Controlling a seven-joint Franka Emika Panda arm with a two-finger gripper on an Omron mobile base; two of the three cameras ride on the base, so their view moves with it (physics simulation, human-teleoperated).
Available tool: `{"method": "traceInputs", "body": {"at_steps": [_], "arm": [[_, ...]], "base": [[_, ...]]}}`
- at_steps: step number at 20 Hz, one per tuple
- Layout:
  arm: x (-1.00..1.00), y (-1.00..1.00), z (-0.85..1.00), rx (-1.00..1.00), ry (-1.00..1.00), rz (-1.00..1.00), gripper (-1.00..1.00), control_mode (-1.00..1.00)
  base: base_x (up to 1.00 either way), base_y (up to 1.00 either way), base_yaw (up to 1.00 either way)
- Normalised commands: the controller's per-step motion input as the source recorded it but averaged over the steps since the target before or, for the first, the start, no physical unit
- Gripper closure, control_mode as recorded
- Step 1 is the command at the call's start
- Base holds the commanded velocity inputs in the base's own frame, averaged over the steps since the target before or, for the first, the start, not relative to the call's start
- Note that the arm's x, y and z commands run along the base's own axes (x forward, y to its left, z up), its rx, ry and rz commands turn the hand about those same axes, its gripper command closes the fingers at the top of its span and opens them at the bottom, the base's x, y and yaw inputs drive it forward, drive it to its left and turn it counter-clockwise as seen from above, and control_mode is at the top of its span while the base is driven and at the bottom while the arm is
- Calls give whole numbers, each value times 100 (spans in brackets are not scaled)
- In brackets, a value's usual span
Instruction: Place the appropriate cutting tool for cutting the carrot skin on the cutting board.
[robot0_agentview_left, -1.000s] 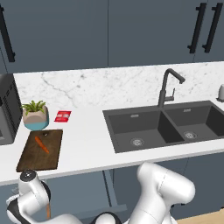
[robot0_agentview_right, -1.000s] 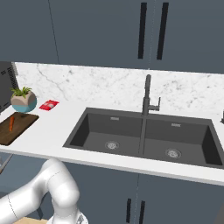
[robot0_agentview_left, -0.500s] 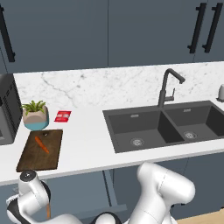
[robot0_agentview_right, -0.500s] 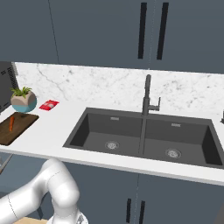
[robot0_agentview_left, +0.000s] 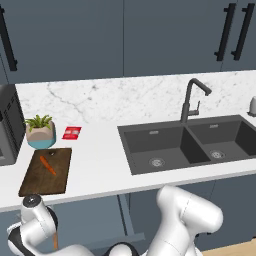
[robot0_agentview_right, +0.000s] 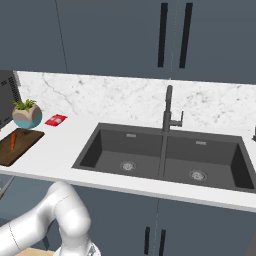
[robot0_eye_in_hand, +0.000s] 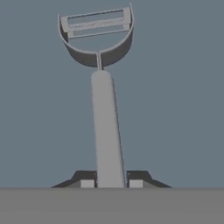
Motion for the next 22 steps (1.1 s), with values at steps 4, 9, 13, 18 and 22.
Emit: {"method": "traceInputs", "body": {"at_steps": [4, 9, 13, 18, 22], "arm": [[0, 0, 0, 0, 0, 0, 100, -100], [-1, 0, 0, 0, 1, -1, 100, -100], [-4, 0, -4, 0, 7, -2, 100, -100], [-28, 9, -3, 0, 7, 0, 100, -100], [-48, 23, -7, 0, 3, 0, 100, -100]], "base": [[0, 0, 0], [0, 0, 0], [0, 0, 0], [0, 0, 0], [0, 0, 0]]}}
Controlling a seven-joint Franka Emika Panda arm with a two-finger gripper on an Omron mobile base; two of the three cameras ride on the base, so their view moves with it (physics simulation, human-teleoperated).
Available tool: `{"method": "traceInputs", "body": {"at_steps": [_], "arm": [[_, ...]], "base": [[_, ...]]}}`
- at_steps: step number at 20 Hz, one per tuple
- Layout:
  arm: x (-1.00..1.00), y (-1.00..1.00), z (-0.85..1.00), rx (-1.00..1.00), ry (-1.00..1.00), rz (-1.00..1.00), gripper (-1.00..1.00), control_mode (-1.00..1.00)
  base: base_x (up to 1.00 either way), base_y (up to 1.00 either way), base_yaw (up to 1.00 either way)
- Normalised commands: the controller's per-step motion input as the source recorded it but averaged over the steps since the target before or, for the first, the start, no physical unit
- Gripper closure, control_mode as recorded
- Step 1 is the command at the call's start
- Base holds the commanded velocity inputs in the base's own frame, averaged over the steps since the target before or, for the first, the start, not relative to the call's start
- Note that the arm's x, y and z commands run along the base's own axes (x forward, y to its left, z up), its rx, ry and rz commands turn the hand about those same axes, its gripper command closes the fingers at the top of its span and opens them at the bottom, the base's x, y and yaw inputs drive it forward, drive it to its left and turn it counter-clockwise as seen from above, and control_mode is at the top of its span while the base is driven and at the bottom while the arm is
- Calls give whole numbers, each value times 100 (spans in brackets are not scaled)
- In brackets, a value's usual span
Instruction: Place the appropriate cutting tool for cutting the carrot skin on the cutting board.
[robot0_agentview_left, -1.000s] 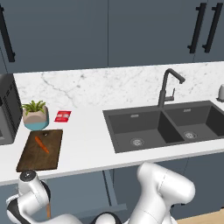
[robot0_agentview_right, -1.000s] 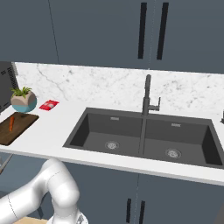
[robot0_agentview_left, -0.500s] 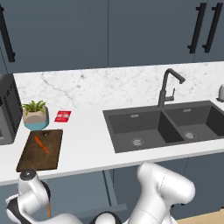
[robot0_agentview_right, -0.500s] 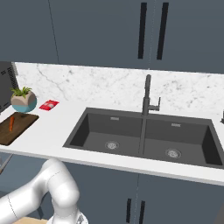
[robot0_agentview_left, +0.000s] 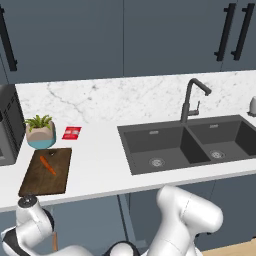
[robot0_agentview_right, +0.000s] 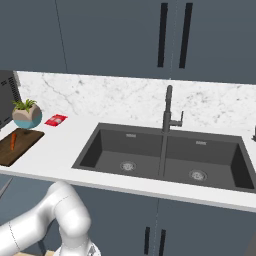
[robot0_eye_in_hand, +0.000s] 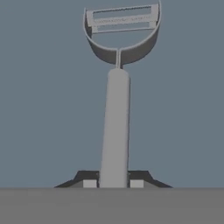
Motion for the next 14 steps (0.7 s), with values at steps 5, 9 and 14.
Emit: {"method": "traceInputs", "body": {"at_steps": [5, 9, 14], "arm": [[-60, 20, -1, 0, 0, 0, 100, -100], [-64, 14, 4, 0, 0, -3, 100, -100], [-69, 9, 27, -4, 0, -6, 100, -100]], "base": [[0, 0, 0], [0, 0, 0], [0, 0, 0]]}}
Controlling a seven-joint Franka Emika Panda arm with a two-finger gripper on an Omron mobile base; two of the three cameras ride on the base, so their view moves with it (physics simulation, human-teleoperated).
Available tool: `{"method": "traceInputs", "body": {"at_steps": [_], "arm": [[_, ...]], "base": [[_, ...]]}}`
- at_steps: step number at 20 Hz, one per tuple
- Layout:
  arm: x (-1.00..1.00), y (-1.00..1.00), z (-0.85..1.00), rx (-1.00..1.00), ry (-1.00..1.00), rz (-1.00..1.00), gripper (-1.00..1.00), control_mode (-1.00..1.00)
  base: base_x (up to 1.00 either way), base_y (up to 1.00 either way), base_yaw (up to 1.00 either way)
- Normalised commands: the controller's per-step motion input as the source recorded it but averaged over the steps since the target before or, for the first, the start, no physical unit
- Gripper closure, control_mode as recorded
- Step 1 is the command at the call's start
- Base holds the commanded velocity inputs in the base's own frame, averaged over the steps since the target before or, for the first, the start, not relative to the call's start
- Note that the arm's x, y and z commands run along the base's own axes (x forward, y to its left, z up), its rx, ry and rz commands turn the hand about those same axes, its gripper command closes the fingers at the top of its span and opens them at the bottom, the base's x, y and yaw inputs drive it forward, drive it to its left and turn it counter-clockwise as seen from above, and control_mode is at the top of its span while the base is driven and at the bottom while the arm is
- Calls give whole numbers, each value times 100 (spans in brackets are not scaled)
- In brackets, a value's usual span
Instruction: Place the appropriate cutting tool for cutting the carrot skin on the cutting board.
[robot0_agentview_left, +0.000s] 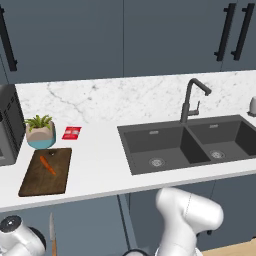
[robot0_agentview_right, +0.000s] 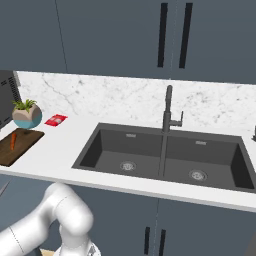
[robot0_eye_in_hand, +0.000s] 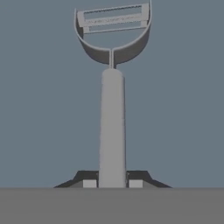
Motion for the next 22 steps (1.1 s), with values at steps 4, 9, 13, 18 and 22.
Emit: {"method": "traceInputs", "body": {"at_steps": [4, 9, 13, 18, 22], "arm": [[-66, 0, 51, 0, -1, -8, 100, -100], [-48, 0, 95, 0, -9, -10, 100, -100], [-19, -7, 100, 0, -13, -10, 100, -100], [-5, -24, 100, 0, -10, -13, 100, -100], [0, -31, 100, 0, -9, -15, 100, -100]], "base": [[0, 0, 0], [0, 0, 0], [0, 0, 0], [0, 0, 0], [0, 0, 0]]}}
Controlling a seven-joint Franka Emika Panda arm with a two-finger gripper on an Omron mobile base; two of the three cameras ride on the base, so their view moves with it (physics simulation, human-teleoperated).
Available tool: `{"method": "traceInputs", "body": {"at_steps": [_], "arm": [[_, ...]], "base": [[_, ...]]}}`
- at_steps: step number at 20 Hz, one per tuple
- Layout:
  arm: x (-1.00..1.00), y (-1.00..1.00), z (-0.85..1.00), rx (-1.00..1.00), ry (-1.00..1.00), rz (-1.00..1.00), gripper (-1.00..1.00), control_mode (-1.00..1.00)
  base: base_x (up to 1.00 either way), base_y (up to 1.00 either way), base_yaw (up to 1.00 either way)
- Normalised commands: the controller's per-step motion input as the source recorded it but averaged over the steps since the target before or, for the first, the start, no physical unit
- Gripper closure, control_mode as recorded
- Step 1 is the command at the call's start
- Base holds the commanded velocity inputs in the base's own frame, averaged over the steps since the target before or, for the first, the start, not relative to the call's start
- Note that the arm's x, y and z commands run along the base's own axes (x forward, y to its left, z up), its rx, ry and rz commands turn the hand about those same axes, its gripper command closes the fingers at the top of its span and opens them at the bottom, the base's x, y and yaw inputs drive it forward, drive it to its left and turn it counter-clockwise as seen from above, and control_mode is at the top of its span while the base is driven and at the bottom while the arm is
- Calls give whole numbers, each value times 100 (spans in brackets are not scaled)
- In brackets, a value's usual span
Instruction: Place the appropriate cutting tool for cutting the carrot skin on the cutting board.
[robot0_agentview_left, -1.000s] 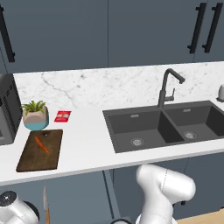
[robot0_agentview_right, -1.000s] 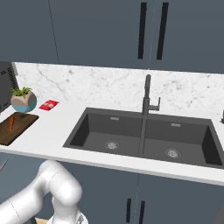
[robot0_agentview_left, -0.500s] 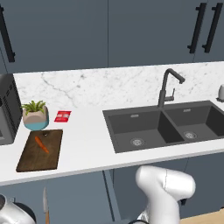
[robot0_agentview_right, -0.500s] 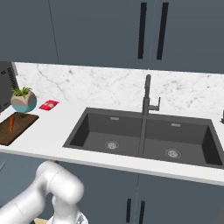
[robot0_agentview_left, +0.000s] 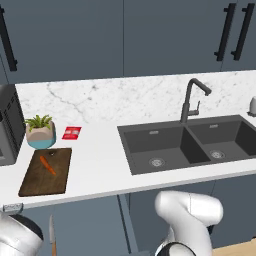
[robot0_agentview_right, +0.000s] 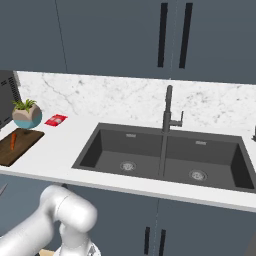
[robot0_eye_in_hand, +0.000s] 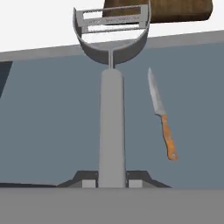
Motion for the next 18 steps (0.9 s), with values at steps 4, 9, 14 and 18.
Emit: {"method": "traceInputs", "body": {"at_steps": [4, 9, 14, 18], "arm": [[0, -37, 90, 0, -10, -15, 100, -100], [9, -34, 19, 3, -3, -6, 100, -100], [95, -94, 0, 26, 3, 0, 100, -100], [100, -95, 0, 28, 2, 0, 100, -100]], "base": [[0, 0, 0], [0, 0, 0], [0, 0, 0], [0, 0, 0]]}}
